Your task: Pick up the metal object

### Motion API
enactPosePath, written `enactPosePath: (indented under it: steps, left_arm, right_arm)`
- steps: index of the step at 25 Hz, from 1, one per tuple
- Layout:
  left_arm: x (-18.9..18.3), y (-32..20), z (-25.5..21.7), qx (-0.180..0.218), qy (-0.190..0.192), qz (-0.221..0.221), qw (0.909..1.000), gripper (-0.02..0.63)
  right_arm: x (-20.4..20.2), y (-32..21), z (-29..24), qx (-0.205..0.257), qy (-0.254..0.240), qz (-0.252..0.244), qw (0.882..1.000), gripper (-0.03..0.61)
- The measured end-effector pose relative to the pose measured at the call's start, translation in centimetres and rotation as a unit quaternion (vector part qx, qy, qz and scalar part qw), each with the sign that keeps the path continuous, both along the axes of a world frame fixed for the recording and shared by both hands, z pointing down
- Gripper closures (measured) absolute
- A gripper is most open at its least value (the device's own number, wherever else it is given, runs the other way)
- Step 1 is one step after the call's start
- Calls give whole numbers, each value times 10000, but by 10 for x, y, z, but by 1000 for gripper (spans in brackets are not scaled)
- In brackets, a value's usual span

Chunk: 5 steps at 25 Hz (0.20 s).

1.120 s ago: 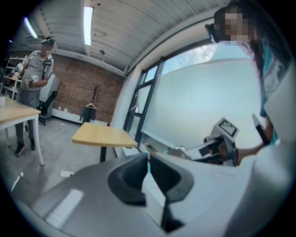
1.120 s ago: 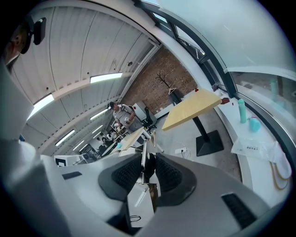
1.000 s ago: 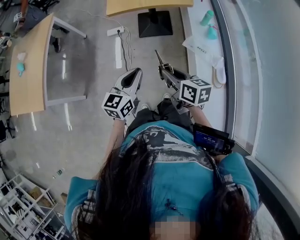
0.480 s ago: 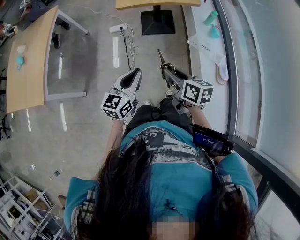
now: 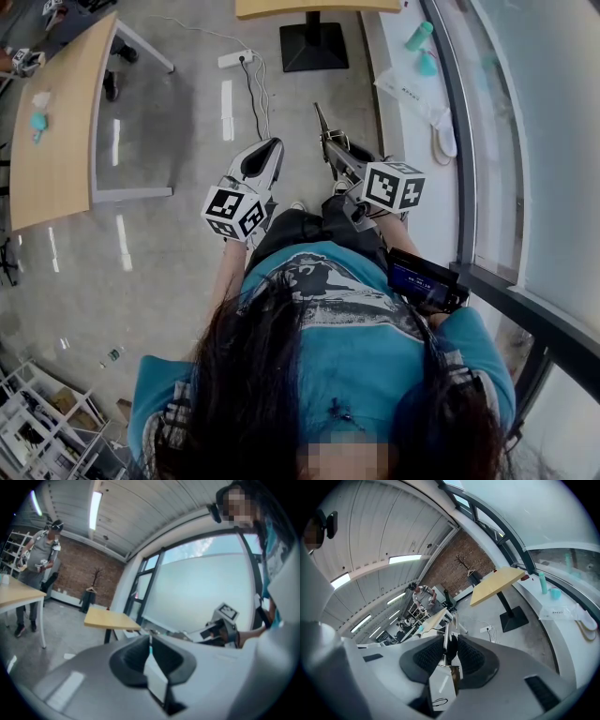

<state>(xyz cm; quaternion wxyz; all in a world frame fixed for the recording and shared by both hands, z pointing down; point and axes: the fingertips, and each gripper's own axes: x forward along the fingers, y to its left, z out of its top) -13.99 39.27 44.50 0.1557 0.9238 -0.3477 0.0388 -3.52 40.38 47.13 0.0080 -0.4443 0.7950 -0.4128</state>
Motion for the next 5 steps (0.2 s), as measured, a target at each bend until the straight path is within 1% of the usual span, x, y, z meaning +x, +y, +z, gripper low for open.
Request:
enactPosePath:
  steps: [5]
  left_arm:
    - [-10,-3,-4,-7,28,1,10000,611]
  right_arm:
    - [-9,-4,-5,-7,42,-7,10000,477]
